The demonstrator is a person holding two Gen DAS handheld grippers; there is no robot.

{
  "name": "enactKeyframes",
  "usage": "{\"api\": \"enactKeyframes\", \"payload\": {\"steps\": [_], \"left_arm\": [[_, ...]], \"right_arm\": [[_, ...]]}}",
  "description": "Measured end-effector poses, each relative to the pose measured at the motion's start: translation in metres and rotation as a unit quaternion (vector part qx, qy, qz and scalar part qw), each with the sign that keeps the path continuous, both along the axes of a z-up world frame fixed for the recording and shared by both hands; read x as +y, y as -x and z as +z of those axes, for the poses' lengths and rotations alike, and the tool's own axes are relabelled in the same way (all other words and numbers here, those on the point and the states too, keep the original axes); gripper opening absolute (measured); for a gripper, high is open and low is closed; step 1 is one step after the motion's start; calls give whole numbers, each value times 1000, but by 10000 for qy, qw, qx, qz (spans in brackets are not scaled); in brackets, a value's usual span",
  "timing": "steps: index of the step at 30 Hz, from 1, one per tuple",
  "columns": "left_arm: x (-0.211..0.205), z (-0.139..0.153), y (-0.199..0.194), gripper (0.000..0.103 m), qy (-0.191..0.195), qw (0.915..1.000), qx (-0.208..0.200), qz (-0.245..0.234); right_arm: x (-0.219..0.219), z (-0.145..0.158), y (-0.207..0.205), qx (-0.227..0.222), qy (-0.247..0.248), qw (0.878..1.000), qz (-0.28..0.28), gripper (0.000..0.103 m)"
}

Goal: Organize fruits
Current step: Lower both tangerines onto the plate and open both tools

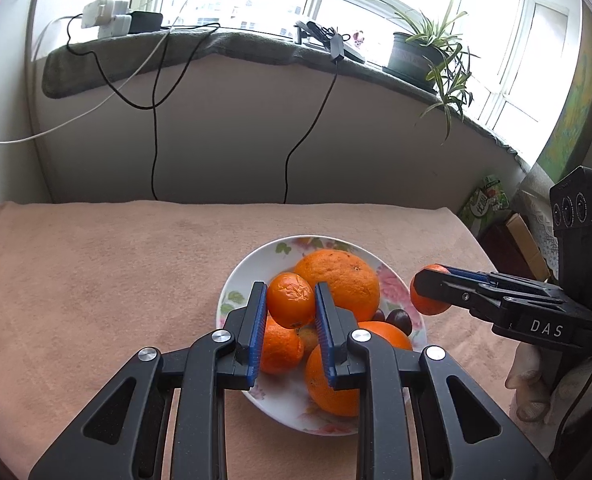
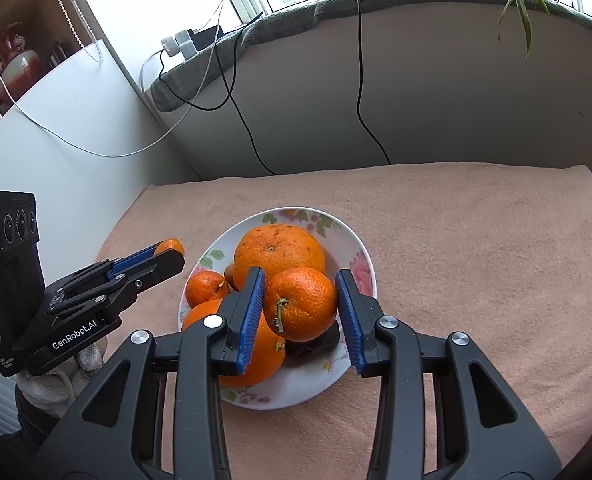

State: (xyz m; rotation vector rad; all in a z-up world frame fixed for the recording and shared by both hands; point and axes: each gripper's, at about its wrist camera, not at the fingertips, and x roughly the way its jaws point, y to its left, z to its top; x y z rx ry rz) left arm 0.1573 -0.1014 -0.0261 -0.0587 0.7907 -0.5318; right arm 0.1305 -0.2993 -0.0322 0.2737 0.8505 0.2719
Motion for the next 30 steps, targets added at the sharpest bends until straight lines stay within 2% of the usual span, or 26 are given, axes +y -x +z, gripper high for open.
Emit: {"api": "enactKeyframes", "payload": {"steps": [30], "left_arm": [[-2, -1, -3, 22, 18, 10000, 51, -15]], "right_arm": [[0, -7, -4, 131, -29, 9999, 76, 39]]}}
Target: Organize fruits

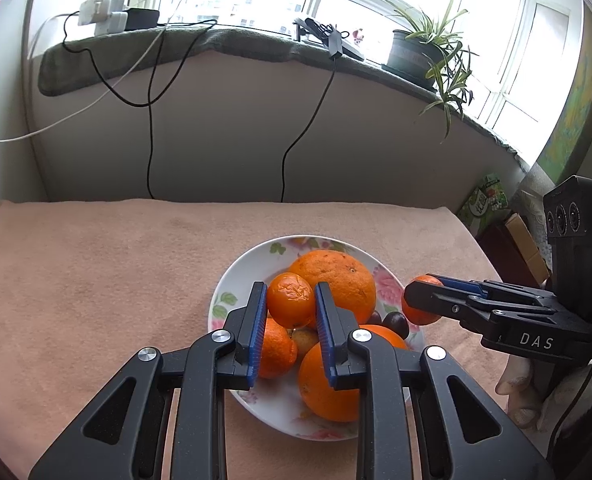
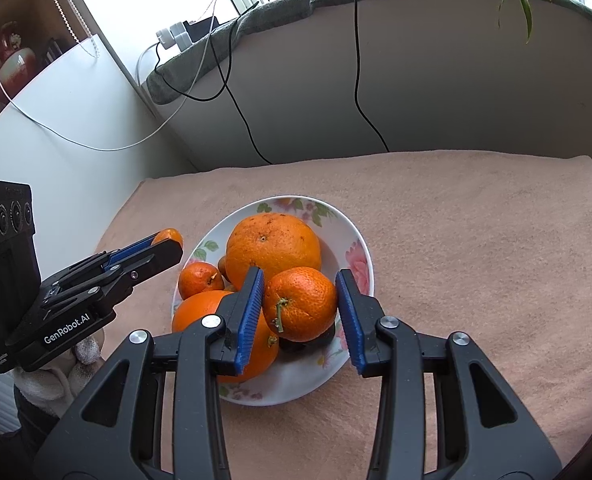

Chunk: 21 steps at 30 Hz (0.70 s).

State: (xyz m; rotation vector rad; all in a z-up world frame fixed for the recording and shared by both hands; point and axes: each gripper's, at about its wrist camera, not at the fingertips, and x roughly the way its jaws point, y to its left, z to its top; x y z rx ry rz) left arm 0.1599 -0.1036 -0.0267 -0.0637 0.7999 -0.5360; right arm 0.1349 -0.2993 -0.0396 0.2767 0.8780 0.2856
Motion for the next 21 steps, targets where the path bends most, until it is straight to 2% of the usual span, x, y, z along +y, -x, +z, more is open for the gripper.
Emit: {"api": "enactKeyframes", "payload": {"steps": [1, 3, 5, 16, 18, 21], "left_arm": [[0, 0, 0, 22, -2, 10000, -1, 0], [0, 0, 0, 23, 0, 10000, 0, -4], [0, 0, 0, 24, 1, 10000, -2, -1], [0, 4, 3, 31, -3, 10000, -61, -18], [0, 5, 4, 39, 1, 10000, -83, -16], [0, 7, 5, 42, 1, 9999, -111, -11]], "right_arm": [[0, 1, 0, -16, -10, 10000, 10, 40], [0, 2, 1, -54, -25, 10000, 30, 51], [2, 5, 3, -121, -5, 9999, 47, 58], [7, 10, 10, -209, 113, 9996, 117, 62], [6, 10, 11, -216, 132, 9996, 117, 62], [6, 12, 14, -244, 196, 9994, 114, 62]]}}
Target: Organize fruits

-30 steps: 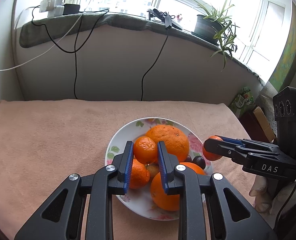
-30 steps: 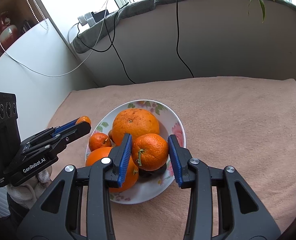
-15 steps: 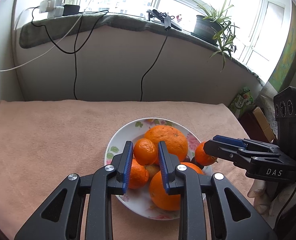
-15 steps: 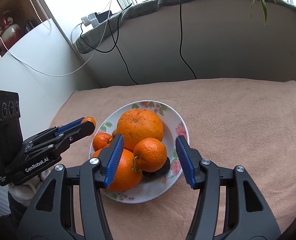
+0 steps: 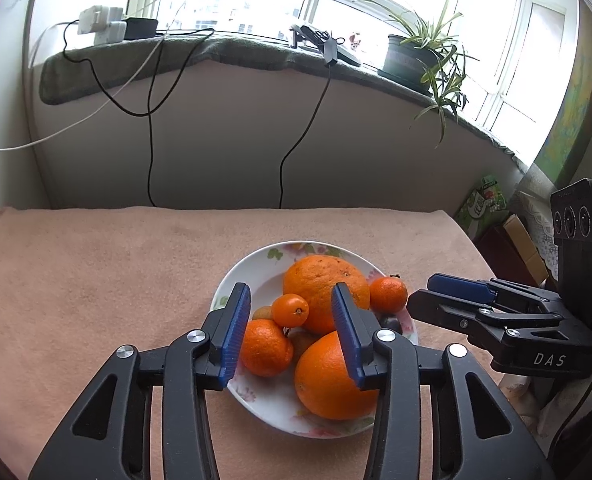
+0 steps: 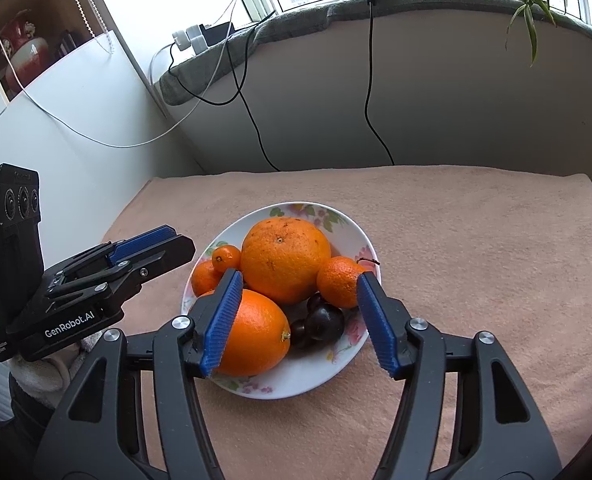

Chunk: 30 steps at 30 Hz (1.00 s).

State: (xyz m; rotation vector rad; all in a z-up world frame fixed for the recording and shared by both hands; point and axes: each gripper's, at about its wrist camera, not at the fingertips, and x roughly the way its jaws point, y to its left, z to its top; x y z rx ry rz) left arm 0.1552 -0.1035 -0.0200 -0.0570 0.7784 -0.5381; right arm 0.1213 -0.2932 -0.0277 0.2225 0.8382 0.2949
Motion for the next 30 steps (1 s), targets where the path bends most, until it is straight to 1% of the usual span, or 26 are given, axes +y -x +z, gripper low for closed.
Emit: {"api": "enactKeyframes", "payload": {"steps": [1, 3, 4, 5, 6, 7, 10, 12, 15, 21, 30], "left_arm": [[0, 0, 0, 43, -3, 10000, -7, 3], [0, 1, 1, 50, -1, 10000, -25, 24], [1, 1, 1, 51, 4, 10000, -28, 35], [2, 2, 1, 53, 9, 10000, -31, 41], [2, 2, 1, 57, 6, 10000, -38, 55], [2, 3, 2, 59, -6, 10000, -50, 75], [3, 4, 3, 61, -9, 9999, -76, 105], [4, 4, 4, 67, -22, 9999, -89, 137], [5, 5, 6, 67, -24, 9998, -110, 160], [6, 6, 9, 67, -63, 9997, -163, 193], [8, 7, 15, 67, -115, 9994, -216, 246]], "right_arm": [[0, 1, 1, -15, 23, 10000, 2, 62], [1, 2, 3, -45, 77, 10000, 1, 62], [1, 3, 4, -63, 106, 9999, -1, 63], [2, 4, 5, -82, 138, 9999, -11, 67], [2, 5, 6, -118, 170, 9998, -31, 75], [2, 6, 8, -164, 203, 9996, -45, 77], [4, 9, 13, -243, 316, 9992, -58, 78], [5, 11, 15, -289, 385, 9988, -91, 79], [5, 15, 20, -395, 494, 9979, -151, 84], [12, 18, 28, -534, 930, 9938, -285, 85], [12, 18, 41, -612, 1011, 9919, -466, 85]]}}
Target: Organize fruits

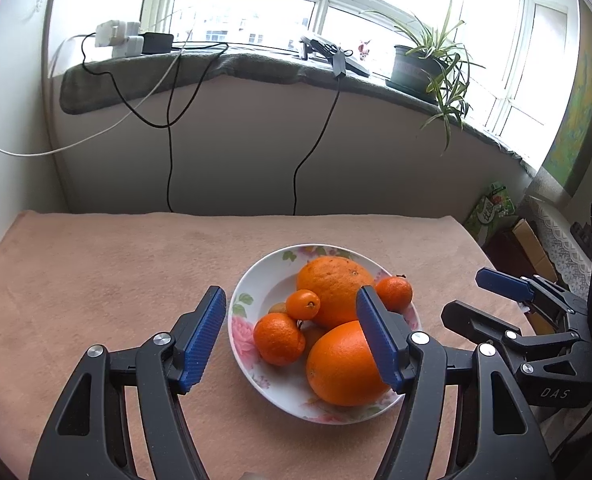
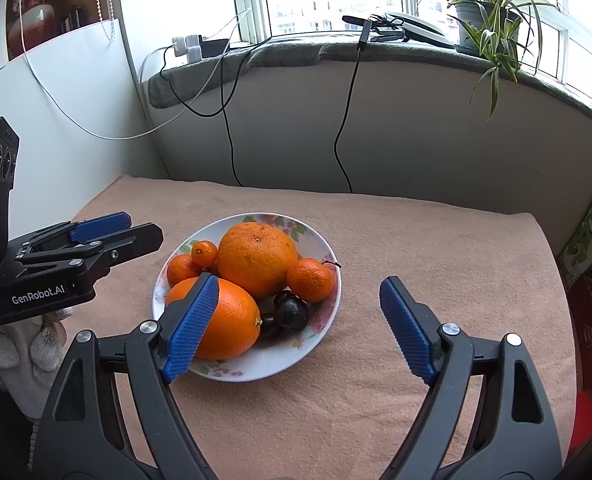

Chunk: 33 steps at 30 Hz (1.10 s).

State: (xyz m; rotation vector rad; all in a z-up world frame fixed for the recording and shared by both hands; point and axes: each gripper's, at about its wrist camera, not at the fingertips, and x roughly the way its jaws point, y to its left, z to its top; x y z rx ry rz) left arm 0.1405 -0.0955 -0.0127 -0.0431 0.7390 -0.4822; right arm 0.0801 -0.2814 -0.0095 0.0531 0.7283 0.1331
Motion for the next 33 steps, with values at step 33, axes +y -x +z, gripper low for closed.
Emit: {"api": "enactKeyframes", "payload": {"steps": [33], "left_arm": [[13, 18, 52, 82, -205, 9989, -383, 202]], "right_arm": [[7, 23, 46, -500, 71, 9983, -300, 98]]}}
